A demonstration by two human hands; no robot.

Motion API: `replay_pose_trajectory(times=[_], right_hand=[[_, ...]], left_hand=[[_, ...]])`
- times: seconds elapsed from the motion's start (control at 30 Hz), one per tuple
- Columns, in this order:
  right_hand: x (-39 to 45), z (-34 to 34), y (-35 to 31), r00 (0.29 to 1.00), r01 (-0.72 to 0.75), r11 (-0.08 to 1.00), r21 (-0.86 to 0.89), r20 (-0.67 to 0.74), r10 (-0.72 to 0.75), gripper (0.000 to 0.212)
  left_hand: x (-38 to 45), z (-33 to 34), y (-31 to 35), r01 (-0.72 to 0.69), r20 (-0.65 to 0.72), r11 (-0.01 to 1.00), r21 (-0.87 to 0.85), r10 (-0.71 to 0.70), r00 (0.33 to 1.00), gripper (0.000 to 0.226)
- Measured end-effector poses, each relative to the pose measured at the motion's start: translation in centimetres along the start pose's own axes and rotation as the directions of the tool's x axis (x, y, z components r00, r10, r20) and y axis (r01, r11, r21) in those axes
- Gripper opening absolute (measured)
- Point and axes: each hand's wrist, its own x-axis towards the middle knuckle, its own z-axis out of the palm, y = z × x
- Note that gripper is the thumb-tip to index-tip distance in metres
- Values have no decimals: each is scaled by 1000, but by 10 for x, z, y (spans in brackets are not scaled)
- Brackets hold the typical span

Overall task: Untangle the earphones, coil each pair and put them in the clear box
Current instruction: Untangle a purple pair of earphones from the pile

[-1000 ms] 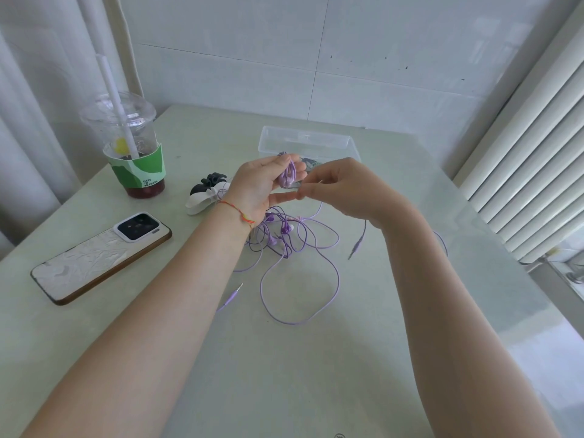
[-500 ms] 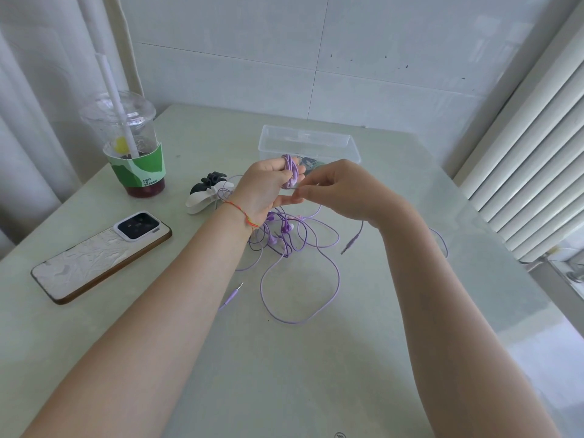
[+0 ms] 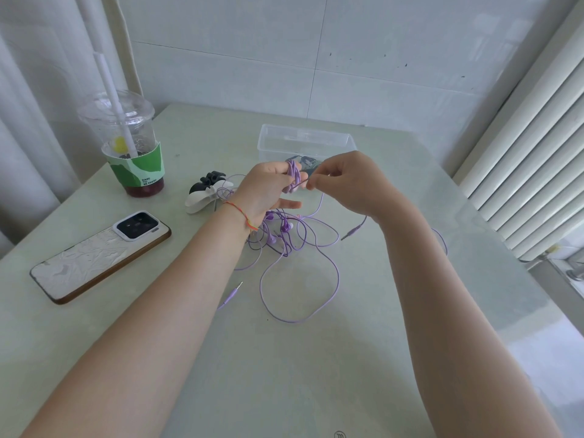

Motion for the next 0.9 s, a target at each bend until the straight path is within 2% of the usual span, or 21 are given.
replay_pose_trajectory(times=[0.1, 0.3, 0.4, 0.5, 0.67, 0.77, 0.9], right_hand=[[3, 3, 2, 998, 15, 1000, 10, -65, -15, 19], [10, 0, 11, 966, 19, 995, 99, -258, 7, 16], [11, 2, 14, 967, 19, 980, 198, -252, 32, 12], [11, 6, 16, 975, -1, 966, 257, -216, 58, 16], [8, 13, 11, 998, -4, 966, 259, -65, 21, 23], [5, 16, 9, 998, -16, 978, 206, 61, 3, 20], [2, 18, 7, 976, -54, 989, 135, 217, 24, 23]], left_hand=[[-2, 3, 2, 26, 81, 1000, 6, -26, 996, 14], [-8, 2, 8, 55, 232, 992, 116, -81, 969, 31], [-11, 1, 11, 126, 316, 992, 14, -123, 941, 32], [-12, 0, 14, 205, 372, 960, -190, -122, 920, 33], [-13, -1, 19, 210, 369, 890, -404, -52, 928, 29], [-10, -4, 20, 211, 307, 834, -510, -52, 950, 31], [-7, -8, 16, 122, 169, 811, -572, -29, 985, 29]])
